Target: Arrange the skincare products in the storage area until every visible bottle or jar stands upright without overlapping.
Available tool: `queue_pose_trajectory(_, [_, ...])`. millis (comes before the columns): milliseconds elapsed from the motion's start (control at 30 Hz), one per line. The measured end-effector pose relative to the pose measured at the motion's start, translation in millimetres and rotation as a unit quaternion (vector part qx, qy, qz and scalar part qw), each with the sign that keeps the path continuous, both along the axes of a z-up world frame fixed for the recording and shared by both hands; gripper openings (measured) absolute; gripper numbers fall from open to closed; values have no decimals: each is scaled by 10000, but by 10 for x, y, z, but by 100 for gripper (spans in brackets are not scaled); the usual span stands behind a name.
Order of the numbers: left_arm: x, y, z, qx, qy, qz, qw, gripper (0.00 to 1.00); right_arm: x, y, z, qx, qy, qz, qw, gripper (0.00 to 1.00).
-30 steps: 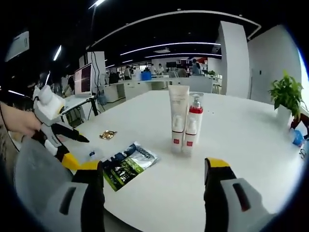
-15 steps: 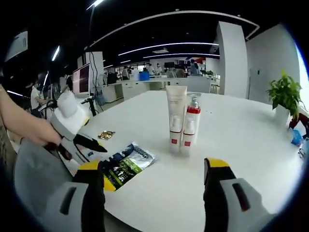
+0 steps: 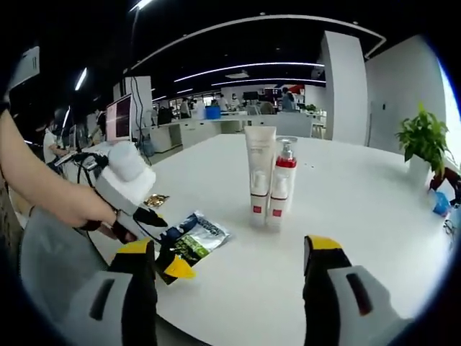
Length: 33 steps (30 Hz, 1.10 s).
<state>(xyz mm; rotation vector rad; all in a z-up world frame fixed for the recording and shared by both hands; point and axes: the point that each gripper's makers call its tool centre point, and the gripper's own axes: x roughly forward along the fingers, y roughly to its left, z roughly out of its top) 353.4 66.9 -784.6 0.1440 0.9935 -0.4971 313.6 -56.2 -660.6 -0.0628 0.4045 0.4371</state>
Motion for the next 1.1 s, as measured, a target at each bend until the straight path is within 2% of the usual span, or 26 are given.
queue_pose_trajectory(200, [82,2,-30,121,-136,175,9997,97,5,-17,-9,0,22,-45,10000,84])
queue_pose_trajectory(433, [73,4,-61,277,-297,103,9991,96,10,-43,-15,23,51,-113,9999,83])
queue_pose_trajectory(667, [92,30,-45,293,-411,78,9987,87,8,-44,-26,0,80,-120,9999,83])
queue_pose_trajectory(800, [52,-42,-5,247,-518,-85,9983,76,10,-53,-28,-3,80,-141,9999,82])
queue_pose_trajectory(1100, [40,-46,10,218,-695,-43,9973,71,9,-66,-30,-36,79,-171,9998,82])
